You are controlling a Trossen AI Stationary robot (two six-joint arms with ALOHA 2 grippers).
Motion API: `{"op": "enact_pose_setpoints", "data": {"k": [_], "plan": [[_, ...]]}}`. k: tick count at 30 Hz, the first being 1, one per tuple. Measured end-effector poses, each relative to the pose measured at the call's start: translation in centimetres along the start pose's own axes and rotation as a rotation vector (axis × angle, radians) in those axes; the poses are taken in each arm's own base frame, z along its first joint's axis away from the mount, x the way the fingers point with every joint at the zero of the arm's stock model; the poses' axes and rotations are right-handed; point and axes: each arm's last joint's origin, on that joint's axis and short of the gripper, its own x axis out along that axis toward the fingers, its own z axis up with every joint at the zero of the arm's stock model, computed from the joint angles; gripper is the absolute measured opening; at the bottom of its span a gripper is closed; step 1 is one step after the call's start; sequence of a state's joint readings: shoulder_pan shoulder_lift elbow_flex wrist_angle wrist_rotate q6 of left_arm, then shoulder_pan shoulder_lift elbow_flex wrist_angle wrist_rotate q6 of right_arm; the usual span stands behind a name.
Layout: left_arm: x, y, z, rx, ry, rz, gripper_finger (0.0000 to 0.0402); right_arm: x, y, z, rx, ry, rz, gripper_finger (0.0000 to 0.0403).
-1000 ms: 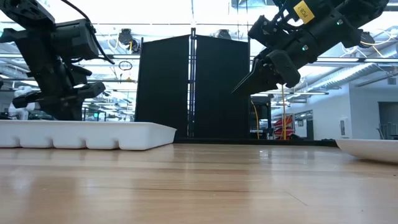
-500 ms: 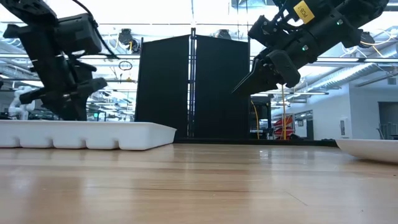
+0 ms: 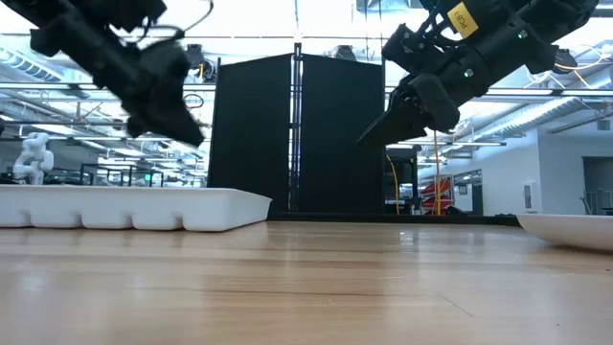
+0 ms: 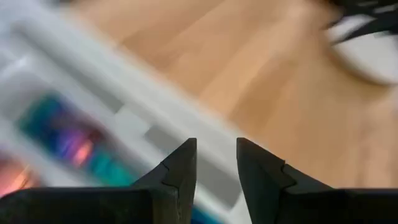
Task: Sort silverware
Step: Return to Home Position
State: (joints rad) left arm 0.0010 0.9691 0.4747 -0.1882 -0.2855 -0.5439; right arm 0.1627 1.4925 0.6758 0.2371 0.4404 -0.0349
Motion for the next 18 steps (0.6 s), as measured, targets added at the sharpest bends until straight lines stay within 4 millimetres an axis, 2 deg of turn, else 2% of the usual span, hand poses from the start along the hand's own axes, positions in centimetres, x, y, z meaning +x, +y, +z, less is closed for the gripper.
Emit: {"op": "enact_pose_setpoints", "data": {"k": [6, 10, 13, 18], "plan": [[-0.9, -2.9, 0.9, 0.241, -0.19, -0.183, 0.0114, 0.0, 0.0, 0.5, 0.157, -0.048, 0.021, 0.0068], [-1.6, -4.2, 0.8, 0.396, -0.254, -0.258, 0.0114, 0.0, 0.2, 1.6, 0.267, -0.146, 0.236, 0.0068], [-2.2, -4.8, 0.7, 0.5, -0.288, -0.335, 0.0114, -0.4, 0.4, 2.8, 0.316, -0.259, 0.346, 0.0068], [-4.1, -4.5, 1.2, 0.582, -0.367, -0.429, 0.0114, -0.8, 0.3, 3.9, 0.316, -0.38, 0.381, 0.0068]]}}
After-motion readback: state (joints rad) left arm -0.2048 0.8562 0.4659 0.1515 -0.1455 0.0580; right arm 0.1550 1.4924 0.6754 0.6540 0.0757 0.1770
